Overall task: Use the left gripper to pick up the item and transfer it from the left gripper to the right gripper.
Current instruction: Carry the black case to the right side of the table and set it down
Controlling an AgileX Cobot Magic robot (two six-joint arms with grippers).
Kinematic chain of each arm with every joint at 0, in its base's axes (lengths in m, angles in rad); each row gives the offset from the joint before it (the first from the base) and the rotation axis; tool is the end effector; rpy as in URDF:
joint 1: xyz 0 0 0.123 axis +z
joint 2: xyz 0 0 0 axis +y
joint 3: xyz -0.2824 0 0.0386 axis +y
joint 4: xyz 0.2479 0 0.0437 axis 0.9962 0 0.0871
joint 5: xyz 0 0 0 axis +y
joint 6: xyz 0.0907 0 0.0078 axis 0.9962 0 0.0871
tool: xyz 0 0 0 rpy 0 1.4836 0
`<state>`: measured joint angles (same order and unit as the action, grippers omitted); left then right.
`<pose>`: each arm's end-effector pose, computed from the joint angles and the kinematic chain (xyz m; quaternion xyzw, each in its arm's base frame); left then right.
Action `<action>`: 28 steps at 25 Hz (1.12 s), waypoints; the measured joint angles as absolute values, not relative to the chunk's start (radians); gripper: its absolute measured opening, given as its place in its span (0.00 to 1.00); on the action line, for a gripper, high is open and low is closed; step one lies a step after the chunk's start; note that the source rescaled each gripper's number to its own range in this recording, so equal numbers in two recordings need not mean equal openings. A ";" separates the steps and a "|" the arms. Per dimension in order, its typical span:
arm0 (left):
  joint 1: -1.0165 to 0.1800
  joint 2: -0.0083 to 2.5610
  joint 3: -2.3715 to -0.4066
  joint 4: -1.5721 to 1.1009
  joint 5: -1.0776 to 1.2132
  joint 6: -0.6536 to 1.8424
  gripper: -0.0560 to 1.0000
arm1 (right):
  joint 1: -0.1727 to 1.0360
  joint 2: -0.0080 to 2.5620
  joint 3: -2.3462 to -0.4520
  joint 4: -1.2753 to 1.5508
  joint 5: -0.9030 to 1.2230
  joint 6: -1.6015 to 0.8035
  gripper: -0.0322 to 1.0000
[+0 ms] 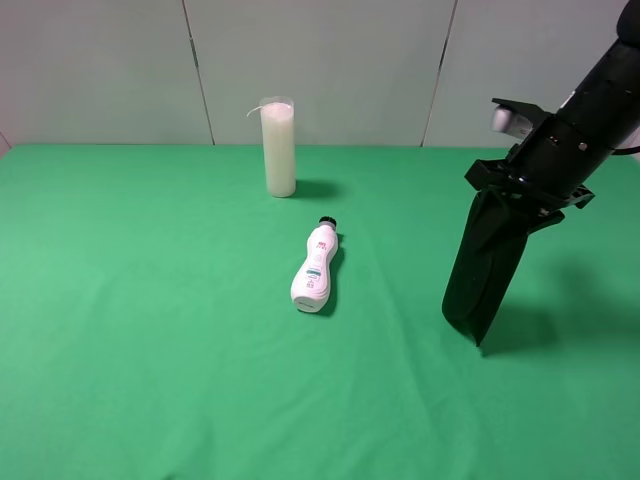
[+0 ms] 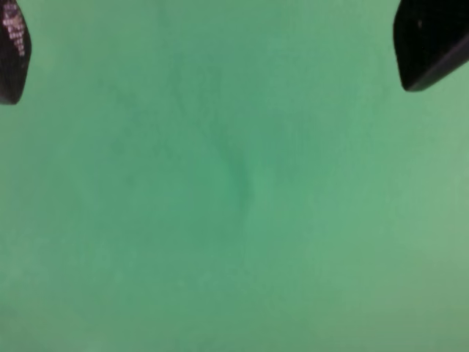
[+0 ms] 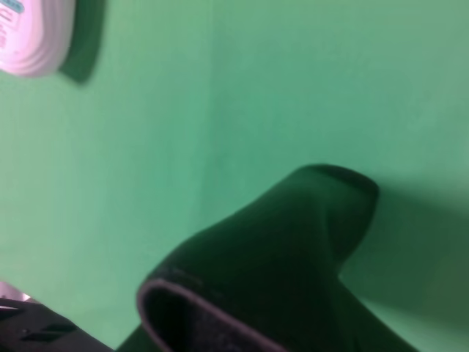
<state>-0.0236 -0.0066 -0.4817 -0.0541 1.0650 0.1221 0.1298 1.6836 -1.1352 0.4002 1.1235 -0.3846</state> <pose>-0.0041 -0.0042 0.2718 0.0633 0.8547 -0.0017 0.5152 0.2993 0.0713 0.2221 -0.1649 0.9700 0.1780 0.0159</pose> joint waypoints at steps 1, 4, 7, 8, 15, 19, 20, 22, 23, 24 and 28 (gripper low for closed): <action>-0.024 -0.007 -0.482 -0.054 1.065 0.122 1.00 | 0.130 1.695 -1.142 0.406 1.127 -0.389 0.05; -0.024 -0.007 -0.482 -0.054 1.065 0.122 1.00 | 0.130 1.719 -1.151 0.424 1.129 -0.394 0.04; -0.024 -0.007 -0.482 -0.054 1.065 0.122 1.00 | 0.130 1.735 -1.155 0.440 1.126 -0.394 0.03; -0.024 -0.007 -0.482 -0.054 1.065 0.122 1.00 | 0.130 1.738 -1.155 0.443 1.123 -0.394 0.03; -0.024 -0.007 -0.482 -0.054 1.064 0.122 1.00 | 0.130 1.742 -1.155 0.448 1.112 -0.394 0.03; -0.024 -0.007 -0.482 -0.054 1.064 0.122 1.00 | 0.130 1.744 -1.155 0.448 1.111 -0.394 0.03; -0.024 -0.007 -0.482 -0.054 1.064 0.122 1.00 | 0.130 1.744 -1.155 0.449 1.110 -0.394 0.03; -0.024 -0.007 -0.482 -0.054 1.064 0.122 1.00 | 0.130 1.744 -1.155 0.449 1.108 -0.394 0.03; -0.024 -0.007 -0.482 -0.054 1.064 0.122 1.00 | 0.130 1.744 -1.155 0.449 1.107 -0.394 0.03; -0.024 -0.007 -0.482 -0.054 1.064 0.122 1.00 | 0.130 1.744 -1.155 0.447 1.106 -0.393 0.03; -0.024 -0.007 -0.482 -0.054 1.064 0.122 1.00 | 0.131 1.744 -1.155 0.411 1.080 -0.369 0.10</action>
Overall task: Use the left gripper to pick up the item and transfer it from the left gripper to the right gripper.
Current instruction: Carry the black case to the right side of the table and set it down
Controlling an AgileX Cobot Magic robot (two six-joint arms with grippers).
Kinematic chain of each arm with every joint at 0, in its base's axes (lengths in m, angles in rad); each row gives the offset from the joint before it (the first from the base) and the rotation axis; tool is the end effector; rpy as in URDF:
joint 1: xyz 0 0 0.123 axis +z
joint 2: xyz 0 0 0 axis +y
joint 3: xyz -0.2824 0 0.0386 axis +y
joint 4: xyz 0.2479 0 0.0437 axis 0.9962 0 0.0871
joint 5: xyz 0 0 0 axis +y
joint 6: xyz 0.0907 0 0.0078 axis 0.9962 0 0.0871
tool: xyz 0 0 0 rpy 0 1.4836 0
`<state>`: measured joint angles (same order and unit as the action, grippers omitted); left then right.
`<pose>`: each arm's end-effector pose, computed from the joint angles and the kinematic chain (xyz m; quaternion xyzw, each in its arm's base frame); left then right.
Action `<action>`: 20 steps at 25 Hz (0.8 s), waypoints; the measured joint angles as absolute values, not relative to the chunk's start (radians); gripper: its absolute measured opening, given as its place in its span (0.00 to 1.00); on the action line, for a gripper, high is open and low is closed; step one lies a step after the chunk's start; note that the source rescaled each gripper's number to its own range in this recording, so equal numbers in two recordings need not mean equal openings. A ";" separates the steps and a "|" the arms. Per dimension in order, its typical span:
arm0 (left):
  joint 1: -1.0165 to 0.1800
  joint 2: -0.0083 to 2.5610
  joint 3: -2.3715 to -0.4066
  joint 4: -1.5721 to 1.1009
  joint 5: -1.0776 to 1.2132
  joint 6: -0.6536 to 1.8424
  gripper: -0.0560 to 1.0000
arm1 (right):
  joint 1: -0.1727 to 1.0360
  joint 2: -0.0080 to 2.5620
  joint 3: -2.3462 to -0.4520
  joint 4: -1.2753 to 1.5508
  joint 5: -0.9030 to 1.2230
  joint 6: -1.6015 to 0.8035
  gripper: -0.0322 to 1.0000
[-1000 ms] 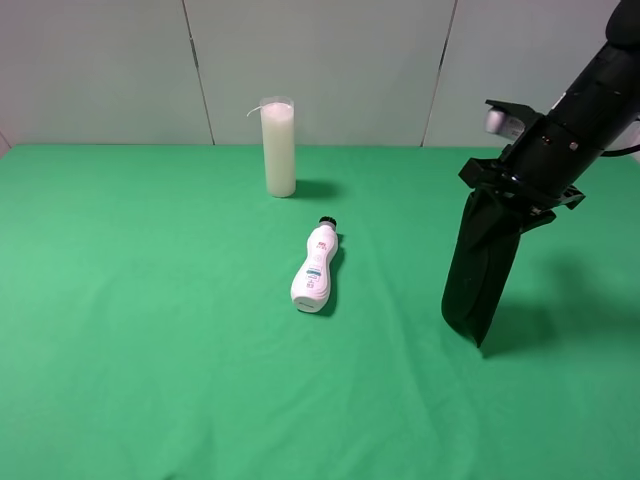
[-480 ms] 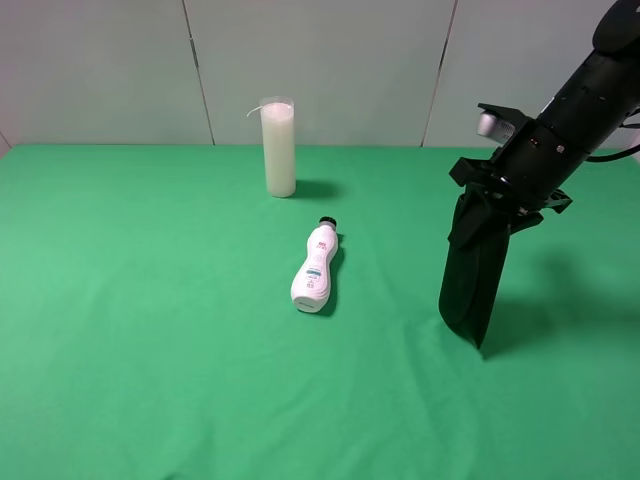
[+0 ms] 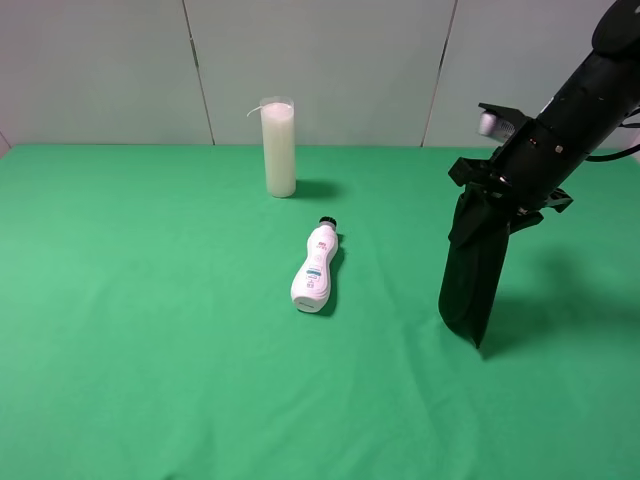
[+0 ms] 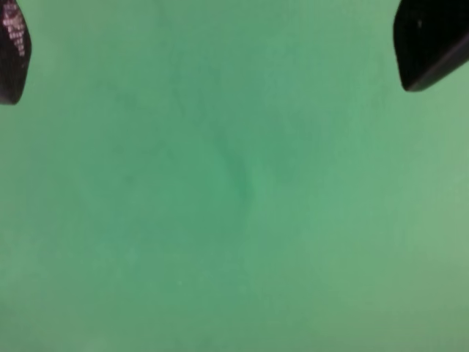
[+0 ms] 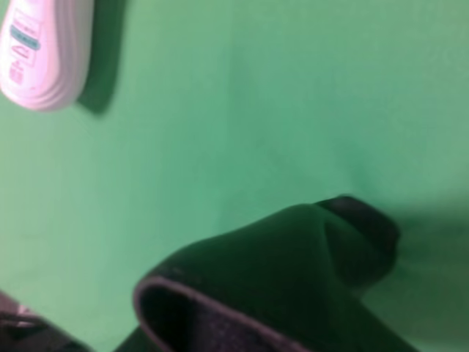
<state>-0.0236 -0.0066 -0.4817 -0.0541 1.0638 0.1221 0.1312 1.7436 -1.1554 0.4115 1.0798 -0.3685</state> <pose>-0.0040 -0.0042 0.2719 0.0633 0.8544 -0.0016 0.5157 0.3123 0.0736 0.2082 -0.1478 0.9725 0.1790 0.0164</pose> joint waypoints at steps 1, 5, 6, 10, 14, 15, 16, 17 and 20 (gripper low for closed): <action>-0.024 -0.007 -0.482 -0.054 1.064 0.122 1.00 | 0.135 1.750 -1.152 0.362 1.063 -0.362 0.21; -0.024 -0.007 -0.482 -0.054 1.064 0.122 1.00 | 0.135 1.757 -1.151 0.304 1.005 -0.343 0.84; -0.024 -0.007 -0.482 -0.054 1.064 0.122 1.00 | 0.135 1.757 -1.151 0.297 0.994 -0.338 0.89; -0.024 -0.007 -0.482 -0.054 1.064 0.122 1.00 | 0.135 1.757 -1.151 0.282 0.973 -0.331 0.98; -0.024 -0.007 -0.482 -0.054 1.064 0.122 1.00 | 0.135 1.757 -1.151 0.282 0.973 -0.330 1.00; -0.024 -0.007 -0.482 -0.054 1.064 0.122 1.00 | 0.135 1.757 -1.150 0.282 0.972 -0.329 1.00; -0.024 -0.007 -0.482 -0.054 1.064 0.122 1.00 | 0.135 1.757 -1.149 0.282 0.972 -0.328 1.00; -0.024 -0.007 -0.482 -0.054 1.064 0.122 1.00 | 0.135 1.757 -1.149 0.282 0.972 -0.327 1.00; -0.024 -0.007 -0.482 -0.054 1.064 0.122 1.00 | 0.135 1.742 -1.147 0.280 0.972 -0.327 1.00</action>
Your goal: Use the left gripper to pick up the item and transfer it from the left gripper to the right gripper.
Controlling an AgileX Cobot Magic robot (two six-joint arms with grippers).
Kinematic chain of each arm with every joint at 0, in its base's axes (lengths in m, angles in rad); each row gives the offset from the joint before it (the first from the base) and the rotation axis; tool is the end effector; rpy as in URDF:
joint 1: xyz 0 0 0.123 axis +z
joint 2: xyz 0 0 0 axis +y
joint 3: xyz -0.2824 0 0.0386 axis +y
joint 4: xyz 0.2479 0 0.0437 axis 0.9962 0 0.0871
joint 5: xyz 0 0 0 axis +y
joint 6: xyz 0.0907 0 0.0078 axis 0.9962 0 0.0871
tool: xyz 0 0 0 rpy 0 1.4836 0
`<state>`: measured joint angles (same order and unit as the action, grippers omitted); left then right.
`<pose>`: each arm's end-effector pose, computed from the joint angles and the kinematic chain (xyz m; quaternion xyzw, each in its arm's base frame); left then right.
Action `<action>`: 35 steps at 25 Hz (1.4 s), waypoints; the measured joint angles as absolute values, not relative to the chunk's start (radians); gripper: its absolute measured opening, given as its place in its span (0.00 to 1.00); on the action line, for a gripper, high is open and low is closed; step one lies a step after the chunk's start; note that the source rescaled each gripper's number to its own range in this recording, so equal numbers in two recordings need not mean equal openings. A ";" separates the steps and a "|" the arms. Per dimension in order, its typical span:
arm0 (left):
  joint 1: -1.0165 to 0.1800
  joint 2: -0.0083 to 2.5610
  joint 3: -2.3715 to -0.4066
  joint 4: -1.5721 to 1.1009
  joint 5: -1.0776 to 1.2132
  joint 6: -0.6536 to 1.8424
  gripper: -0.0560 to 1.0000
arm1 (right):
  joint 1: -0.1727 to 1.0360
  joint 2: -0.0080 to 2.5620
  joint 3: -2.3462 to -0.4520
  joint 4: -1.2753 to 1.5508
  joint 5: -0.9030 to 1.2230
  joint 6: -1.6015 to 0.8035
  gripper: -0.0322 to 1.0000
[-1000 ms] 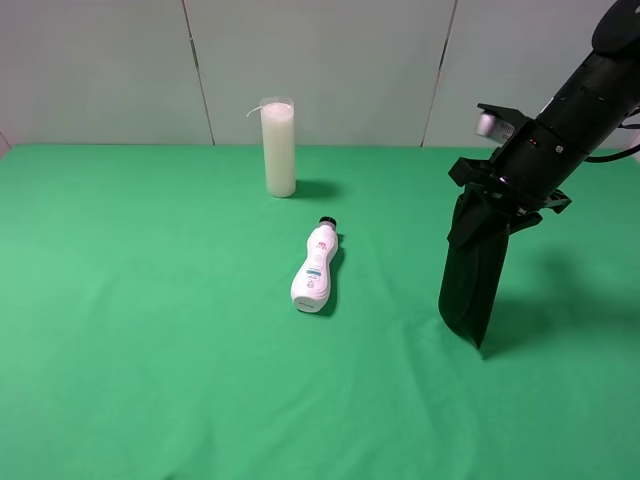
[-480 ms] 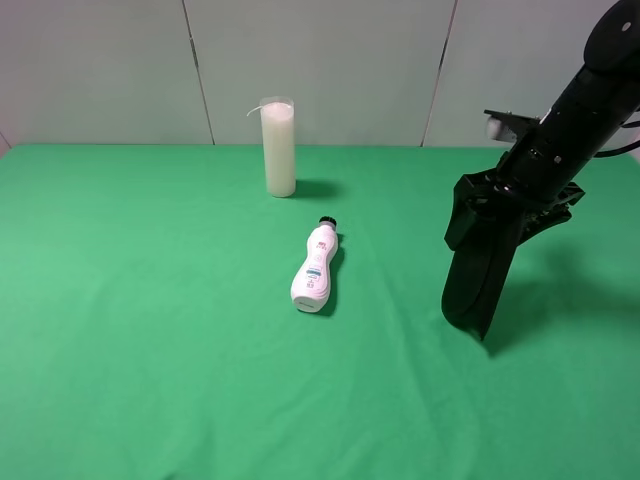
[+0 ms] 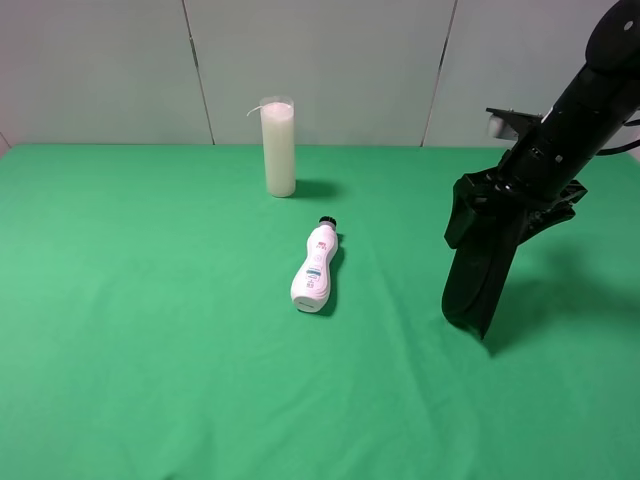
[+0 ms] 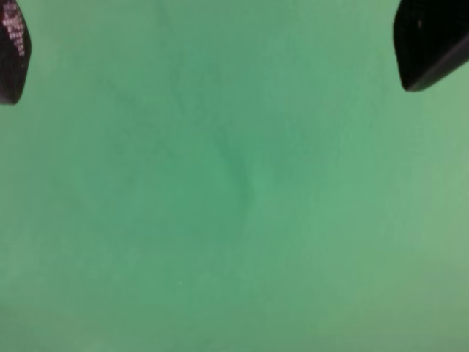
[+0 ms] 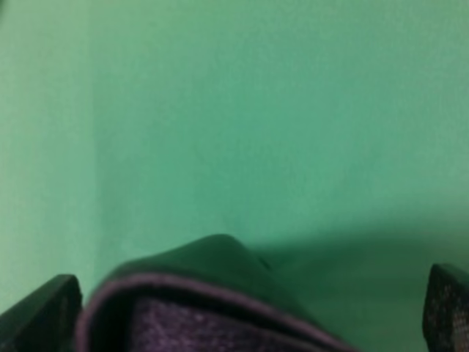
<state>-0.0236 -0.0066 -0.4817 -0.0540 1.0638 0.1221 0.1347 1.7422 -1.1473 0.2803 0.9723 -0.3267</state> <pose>-0.0040 -0.0042 0.2719 0.0633 0.8544 -0.0016 0.5157 0.3198 0.0644 0.2038 -0.1547 0.9797 0.1140 0.0561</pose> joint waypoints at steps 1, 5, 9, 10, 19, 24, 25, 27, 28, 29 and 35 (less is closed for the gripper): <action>-0.024 -0.007 -0.482 -0.054 1.064 0.122 1.00 | 0.135 1.735 -1.147 0.278 0.974 -0.327 1.00; -0.024 -0.007 -0.482 -0.054 1.064 0.122 1.00 | 0.135 1.719 -1.151 0.275 0.990 -0.327 1.00; -0.024 -0.007 -0.482 -0.054 1.064 0.122 1.00 | 0.135 1.716 -1.199 0.274 1.041 -0.327 1.00; -0.024 -0.007 -0.482 -0.054 1.064 0.122 1.00 | 0.135 1.715 -1.211 0.274 1.054 -0.327 1.00; -0.024 -0.007 -0.482 -0.054 1.064 0.122 1.00 | 0.135 1.690 -1.266 0.274 1.106 -0.323 1.00; -0.024 -0.007 -0.482 -0.054 1.064 0.122 1.00 | 0.135 1.652 -1.268 0.268 1.109 -0.315 1.00; -0.024 -0.007 -0.482 -0.054 1.064 0.122 1.00 | 0.135 1.647 -1.268 0.268 1.109 -0.313 1.00; -0.024 -0.007 -0.482 -0.054 1.064 0.122 1.00 | 0.135 1.634 -1.268 0.267 1.111 -0.313 1.00; -0.024 -0.007 -0.482 -0.054 1.064 0.122 1.00 | 0.135 1.628 -1.268 0.267 1.111 -0.313 1.00; -0.024 -0.007 -0.482 -0.054 1.064 0.122 1.00 | 0.135 1.623 -1.268 0.267 1.112 -0.313 1.00; -0.024 -0.007 -0.482 -0.054 1.064 0.122 1.00 | 0.135 1.572 -1.268 0.267 1.121 -0.305 1.00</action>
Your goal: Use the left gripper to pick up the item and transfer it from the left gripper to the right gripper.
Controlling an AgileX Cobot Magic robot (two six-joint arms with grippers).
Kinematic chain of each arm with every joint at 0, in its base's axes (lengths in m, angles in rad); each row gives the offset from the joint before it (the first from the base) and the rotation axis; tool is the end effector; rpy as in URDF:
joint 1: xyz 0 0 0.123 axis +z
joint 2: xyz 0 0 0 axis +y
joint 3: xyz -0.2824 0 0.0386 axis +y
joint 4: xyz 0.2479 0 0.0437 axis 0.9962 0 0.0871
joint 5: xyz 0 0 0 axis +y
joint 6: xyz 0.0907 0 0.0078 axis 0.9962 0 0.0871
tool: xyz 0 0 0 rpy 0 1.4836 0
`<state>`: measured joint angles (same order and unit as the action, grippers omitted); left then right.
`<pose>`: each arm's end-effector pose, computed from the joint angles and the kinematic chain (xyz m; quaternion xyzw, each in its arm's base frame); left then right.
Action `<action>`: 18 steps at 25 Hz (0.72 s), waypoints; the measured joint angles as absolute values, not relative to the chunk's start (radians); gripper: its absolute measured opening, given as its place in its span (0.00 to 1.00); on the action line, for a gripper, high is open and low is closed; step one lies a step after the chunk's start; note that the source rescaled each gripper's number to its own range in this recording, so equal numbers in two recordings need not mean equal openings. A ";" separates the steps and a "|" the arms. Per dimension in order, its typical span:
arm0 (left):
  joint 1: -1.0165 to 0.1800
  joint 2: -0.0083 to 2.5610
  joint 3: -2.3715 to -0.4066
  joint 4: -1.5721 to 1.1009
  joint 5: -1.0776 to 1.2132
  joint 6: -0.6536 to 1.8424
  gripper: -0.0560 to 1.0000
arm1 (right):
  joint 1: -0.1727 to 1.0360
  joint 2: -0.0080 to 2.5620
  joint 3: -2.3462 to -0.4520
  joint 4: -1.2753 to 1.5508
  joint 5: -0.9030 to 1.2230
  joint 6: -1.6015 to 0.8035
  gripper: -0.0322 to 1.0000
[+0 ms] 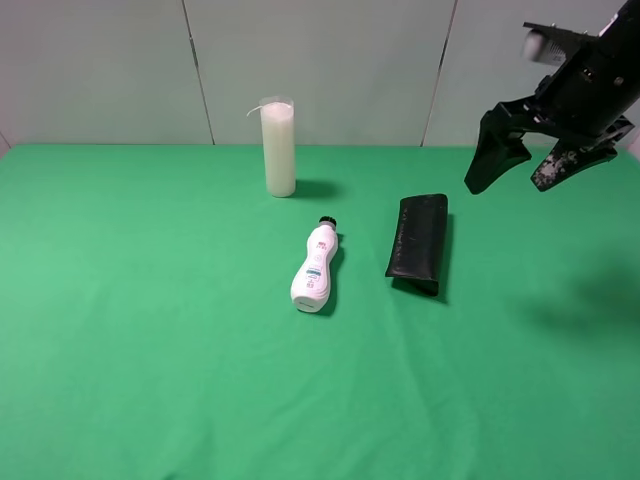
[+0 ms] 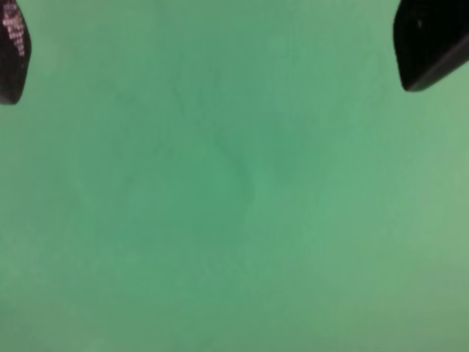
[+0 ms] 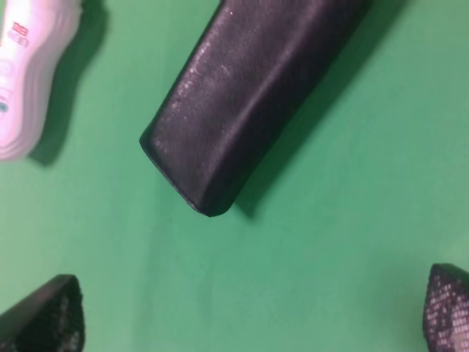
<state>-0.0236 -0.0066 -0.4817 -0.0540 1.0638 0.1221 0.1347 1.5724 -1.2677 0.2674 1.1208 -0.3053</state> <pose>-0.0040 -0.0042 0.2719 0.0633 0.8544 -0.0016 0.5157 0.3044 0.0631 0.2869 -0.1722 0.9702 0.1157 0.1253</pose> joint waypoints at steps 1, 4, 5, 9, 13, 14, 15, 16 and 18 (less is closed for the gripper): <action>-0.024 -0.007 -0.482 -0.054 1.064 0.122 1.00 | 0.135 1.563 -1.268 0.267 1.123 -0.303 1.00; -0.024 -0.007 -0.482 -0.054 1.064 0.122 1.00 | 0.135 1.533 -1.268 0.267 1.138 -0.297 1.00; -0.024 -0.007 -0.482 -0.054 1.064 0.122 1.00 | 0.135 1.522 -1.268 0.267 1.142 -0.296 1.00; -0.024 -0.007 -0.482 -0.054 1.064 0.122 1.00 | 0.135 1.482 -1.268 0.267 1.165 -0.289 1.00; -0.024 -0.007 -0.482 -0.054 1.064 0.122 1.00 | 0.135 1.435 -1.268 0.267 1.189 -0.281 1.00; -0.024 -0.007 -0.482 -0.054 1.064 0.122 1.00 | 0.135 1.422 -1.268 0.265 1.196 -0.275 1.00; -0.024 -0.007 -0.482 -0.054 1.064 0.122 1.00 | 0.135 1.412 -1.268 0.262 1.202 -0.268 1.00; -0.024 -0.007 -0.482 -0.054 1.064 0.122 1.00 | 0.135 1.398 -1.268 0.259 1.207 -0.263 1.00; -0.024 -0.007 -0.482 -0.054 1.064 0.122 1.00 | 0.135 1.367 -1.268 0.250 1.213 -0.254 1.00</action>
